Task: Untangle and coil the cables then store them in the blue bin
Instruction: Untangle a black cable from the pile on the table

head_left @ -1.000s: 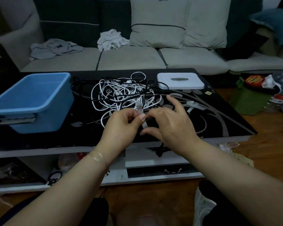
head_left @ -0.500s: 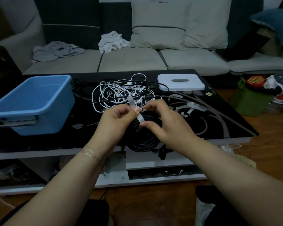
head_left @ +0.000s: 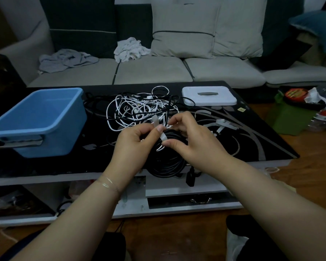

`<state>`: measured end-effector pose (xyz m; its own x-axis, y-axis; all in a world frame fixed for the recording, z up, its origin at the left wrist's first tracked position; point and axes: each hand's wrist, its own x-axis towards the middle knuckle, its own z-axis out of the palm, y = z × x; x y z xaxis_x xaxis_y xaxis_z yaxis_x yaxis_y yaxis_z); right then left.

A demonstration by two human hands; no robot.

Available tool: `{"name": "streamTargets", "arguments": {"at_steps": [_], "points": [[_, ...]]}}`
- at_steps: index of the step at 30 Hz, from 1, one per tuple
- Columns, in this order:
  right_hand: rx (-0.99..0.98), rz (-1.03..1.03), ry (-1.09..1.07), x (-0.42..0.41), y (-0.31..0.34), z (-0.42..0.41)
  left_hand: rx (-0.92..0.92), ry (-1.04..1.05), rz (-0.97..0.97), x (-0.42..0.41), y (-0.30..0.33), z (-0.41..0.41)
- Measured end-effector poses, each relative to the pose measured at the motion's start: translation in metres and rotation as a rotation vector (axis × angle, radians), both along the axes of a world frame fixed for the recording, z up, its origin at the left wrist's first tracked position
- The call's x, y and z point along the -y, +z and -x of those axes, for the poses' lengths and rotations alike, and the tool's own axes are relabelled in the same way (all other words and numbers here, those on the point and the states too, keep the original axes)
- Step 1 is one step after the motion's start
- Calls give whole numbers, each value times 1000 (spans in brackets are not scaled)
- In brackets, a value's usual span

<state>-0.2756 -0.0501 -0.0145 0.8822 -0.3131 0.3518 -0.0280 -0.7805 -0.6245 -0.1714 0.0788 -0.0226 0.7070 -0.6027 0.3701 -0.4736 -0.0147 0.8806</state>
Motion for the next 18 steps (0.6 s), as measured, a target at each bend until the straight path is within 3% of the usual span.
{"name": "streamTargets", "arguments": {"at_steps": [12,18], "points": [[-6,-62,3,4,11,0,-177,-80,74,-3,3,7],[-8,-133,14,6,14,2,-144,-116,71,-3,0,6]]}}
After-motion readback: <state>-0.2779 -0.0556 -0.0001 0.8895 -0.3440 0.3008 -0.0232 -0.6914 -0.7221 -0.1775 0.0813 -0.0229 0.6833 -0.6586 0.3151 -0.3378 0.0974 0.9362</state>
